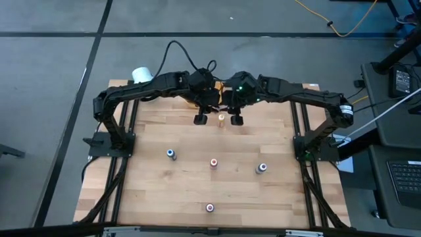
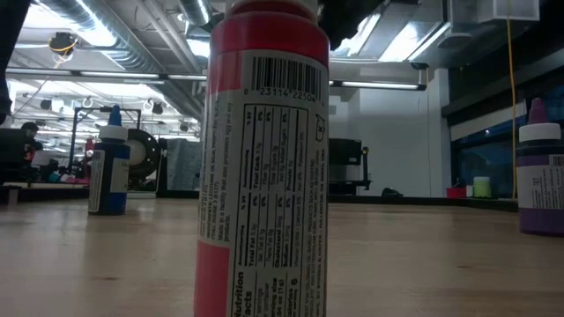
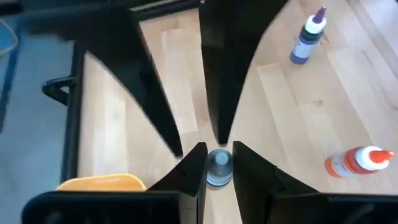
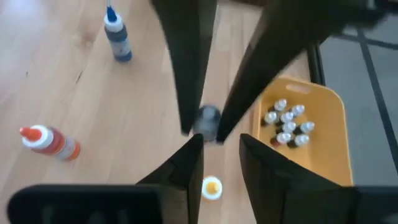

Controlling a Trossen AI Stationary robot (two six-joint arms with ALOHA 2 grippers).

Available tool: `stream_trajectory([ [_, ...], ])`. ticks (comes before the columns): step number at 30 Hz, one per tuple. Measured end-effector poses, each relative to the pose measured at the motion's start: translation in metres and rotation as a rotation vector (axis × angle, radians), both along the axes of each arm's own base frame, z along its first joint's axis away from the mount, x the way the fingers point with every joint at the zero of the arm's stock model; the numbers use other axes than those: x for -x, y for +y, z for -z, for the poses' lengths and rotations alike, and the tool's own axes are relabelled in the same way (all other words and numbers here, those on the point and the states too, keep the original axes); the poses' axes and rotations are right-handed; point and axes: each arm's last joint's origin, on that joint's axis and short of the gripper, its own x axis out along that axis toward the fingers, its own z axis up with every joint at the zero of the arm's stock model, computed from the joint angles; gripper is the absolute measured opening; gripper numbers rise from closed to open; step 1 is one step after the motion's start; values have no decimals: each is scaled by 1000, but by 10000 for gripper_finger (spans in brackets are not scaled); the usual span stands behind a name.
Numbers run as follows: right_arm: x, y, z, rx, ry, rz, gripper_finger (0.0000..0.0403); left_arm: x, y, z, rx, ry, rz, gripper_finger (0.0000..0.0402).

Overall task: Pick & Place food coloring
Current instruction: Put the small orange food coloring bottle into the yellow bin

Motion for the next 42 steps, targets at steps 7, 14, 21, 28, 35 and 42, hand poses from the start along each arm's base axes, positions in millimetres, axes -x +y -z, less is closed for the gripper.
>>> stream_trajectory([
  [7, 17, -10, -18, -1, 59, 28, 128, 6, 10, -4, -25, -3, -65, 54],
  [14, 47, -15, -28, -6, 82, 70, 130, 17, 38, -4, -29, 11, -172, 54],
  [21, 83, -16, -24, 48, -227, 153, 117, 27, 70, -7, -42, -45, -237, 54],
  [28, 106, -7, -7, 69, -515, 186, 116, 22, 107, 34, 14, 6, -260, 54],
  [35, 112, -6, 0, 43, -564, 260, 116, 9, 135, 102, 54, 153, -229, 54],
  [42, 111, -7, 0, 37, -561, 266, 116, -4, 147, 136, 77, 166, -199, 54],
])
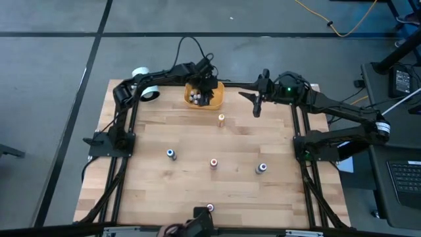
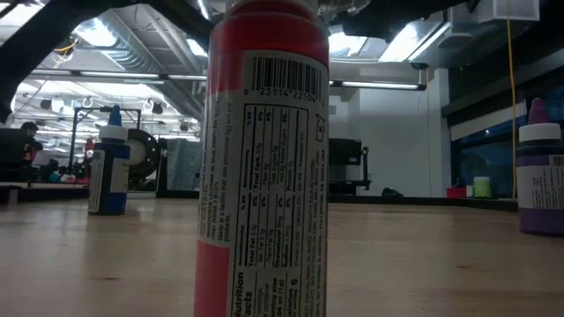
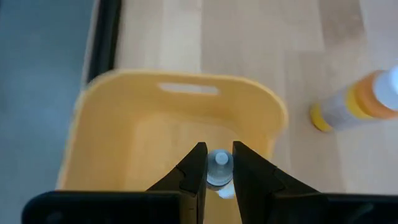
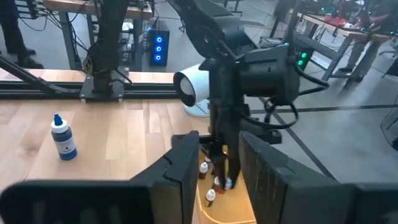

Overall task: Pick & Place food coloring
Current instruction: Put the small orange food coloring bottle into the yellow bin

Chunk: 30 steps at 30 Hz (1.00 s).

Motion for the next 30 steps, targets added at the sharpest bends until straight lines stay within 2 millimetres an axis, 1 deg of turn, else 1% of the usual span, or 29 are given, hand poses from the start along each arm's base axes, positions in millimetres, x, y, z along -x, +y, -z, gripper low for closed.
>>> stream_trajectory([
  [5, 0, 0, 0, 1, 1, -1, 116, -2, 10, 4, -19, -40, -32, 54],
  [9, 0, 0, 0, 1, 3, -1, 116, 6, 22, 4, 5, -54, -81, 53],
  [14, 0, 0, 0, 4, 5, 0, 116, 15, 31, 5, 50, -72, -90, 53],
  [20, 0, 0, 0, 25, 13, -2, 116, 19, 25, 28, 41, -56, -46, 52],
  [24, 0, 0, 0, 25, 13, -2, 116, 19, 22, 40, 9, -69, -41, 52],
  [30, 0, 0, 0, 24, 13, -2, 116, 17, 24, 44, -41, -114, -45, 52],
])
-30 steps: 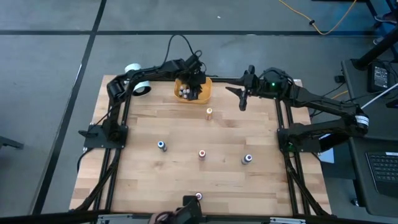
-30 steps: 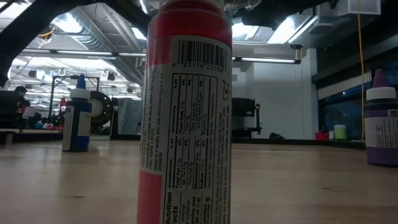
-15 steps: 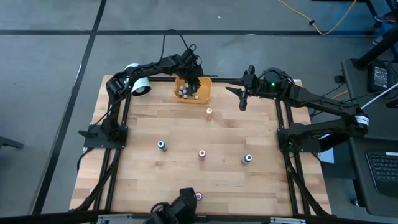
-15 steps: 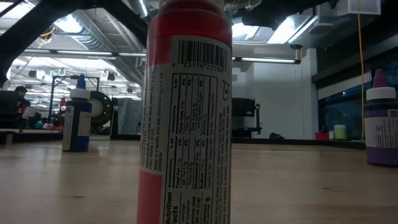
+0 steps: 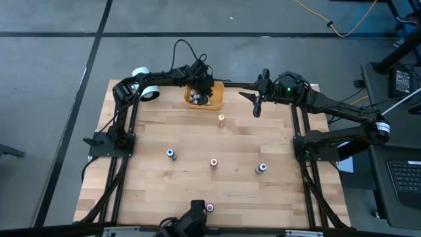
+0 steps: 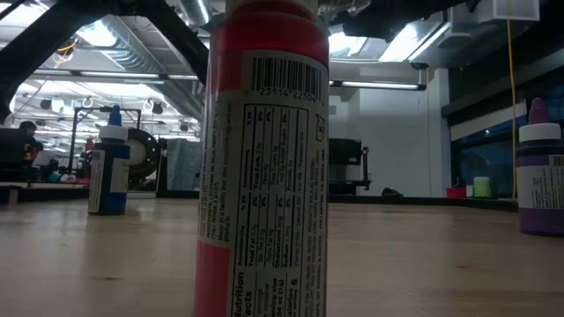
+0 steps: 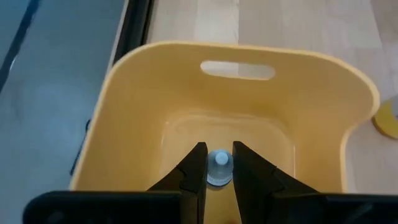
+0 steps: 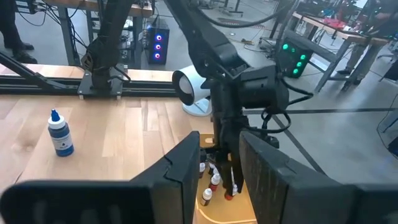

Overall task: Pick & Place food coloring
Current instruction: Put the small orange food coloring bottle into the yellow bin

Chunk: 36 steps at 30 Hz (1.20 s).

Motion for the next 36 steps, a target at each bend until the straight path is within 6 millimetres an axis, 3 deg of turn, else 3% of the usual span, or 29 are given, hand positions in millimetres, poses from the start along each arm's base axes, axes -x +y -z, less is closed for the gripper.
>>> stream_trajectory([
  [6, 0, 0, 0, -1, -1, 0, 116, 5, -4, 13, 16, 14, -16, 52],
  [36, 0, 0, 0, -1, 0, -1, 116, 12, 7, 14, 9, 7, -39, 52],
])
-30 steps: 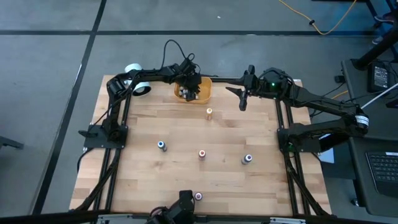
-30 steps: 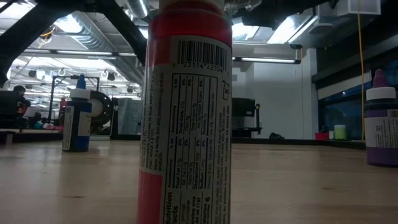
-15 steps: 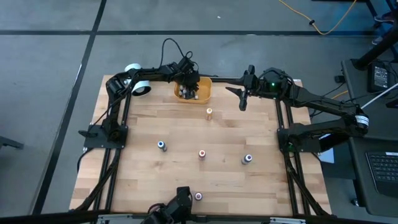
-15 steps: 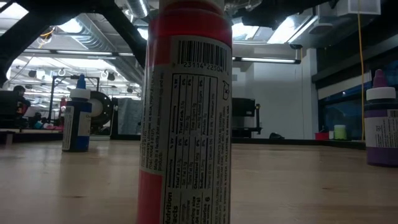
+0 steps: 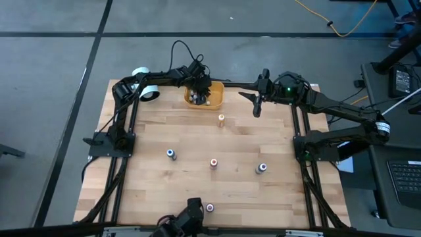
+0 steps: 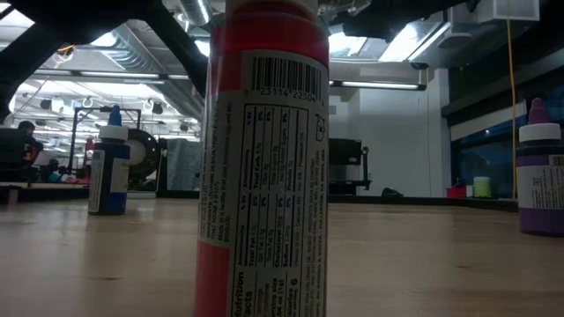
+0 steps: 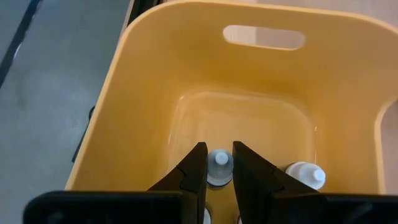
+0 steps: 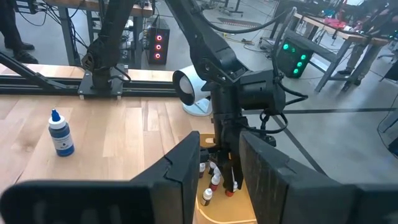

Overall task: Pick & Place food coloring
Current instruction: Put the small orange food coloring bottle into the yellow bin

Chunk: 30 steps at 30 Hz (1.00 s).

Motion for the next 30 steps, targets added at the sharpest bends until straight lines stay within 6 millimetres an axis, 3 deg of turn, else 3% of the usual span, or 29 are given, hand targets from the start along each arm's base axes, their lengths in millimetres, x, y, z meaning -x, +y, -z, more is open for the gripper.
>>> stream_trajectory([
  [19, 0, 0, 0, 0, 0, -1, 116, 0, 1, 10, 21, 19, -1, 52],
  [30, 0, 0, 0, 0, 1, -1, 116, 3, -1, 12, 59, 52, -18, 99],
])
